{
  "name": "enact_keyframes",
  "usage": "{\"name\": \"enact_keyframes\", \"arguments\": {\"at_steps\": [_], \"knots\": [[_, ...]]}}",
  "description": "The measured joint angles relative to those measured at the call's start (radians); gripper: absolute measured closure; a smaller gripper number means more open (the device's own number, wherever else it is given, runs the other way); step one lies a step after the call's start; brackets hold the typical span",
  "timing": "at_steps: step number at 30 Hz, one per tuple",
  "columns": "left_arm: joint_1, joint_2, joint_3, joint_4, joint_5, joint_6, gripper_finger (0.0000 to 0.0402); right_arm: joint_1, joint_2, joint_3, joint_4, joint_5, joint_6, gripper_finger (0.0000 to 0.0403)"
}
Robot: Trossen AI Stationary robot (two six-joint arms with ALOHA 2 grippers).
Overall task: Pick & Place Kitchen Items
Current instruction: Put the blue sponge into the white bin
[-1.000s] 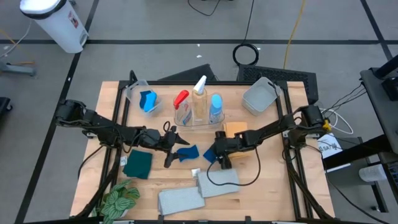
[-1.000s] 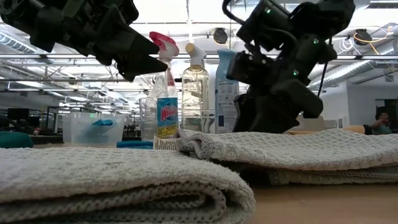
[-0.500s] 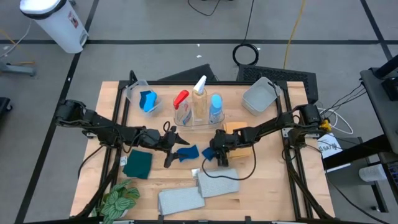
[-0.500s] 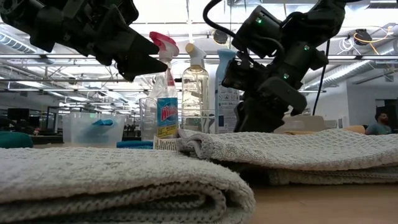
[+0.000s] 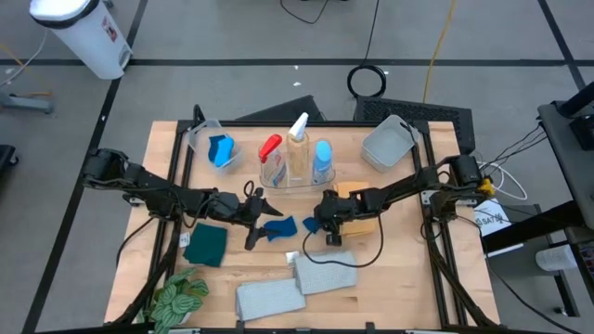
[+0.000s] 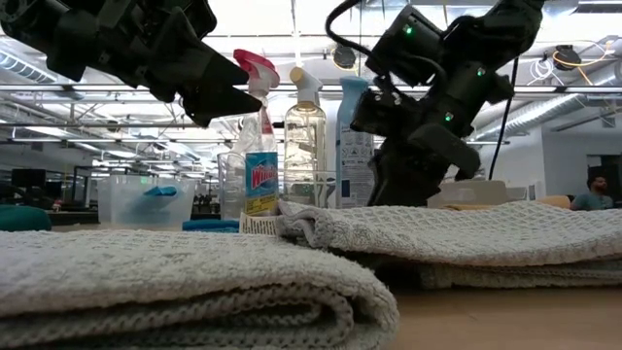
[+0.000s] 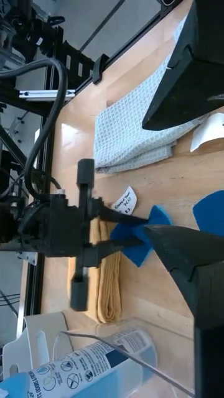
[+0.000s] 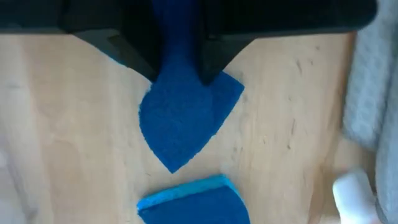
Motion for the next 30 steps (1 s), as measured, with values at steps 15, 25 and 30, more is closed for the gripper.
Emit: {"name": "enact_keyframes", "arguments": {"at_steps": [15,25,30], "knots": [[0.000,0.000,0.000,-0.008,0.000,-0.010,0.0135,0.053,-0.118,0.000,0.009,0.215,-0.184,0.0382],[0.000,0.000,0.000,0.003,0.000,-0.026,0.0135,0.090,-0.127,0.001,0.086,0.379,-0.309,0.0384],[0.000,0.000,0.000,0.002,-0.008,-0.026,0.0135,0.098,-0.127,0.001,0.117,0.392,-0.345,0.0384]]}}
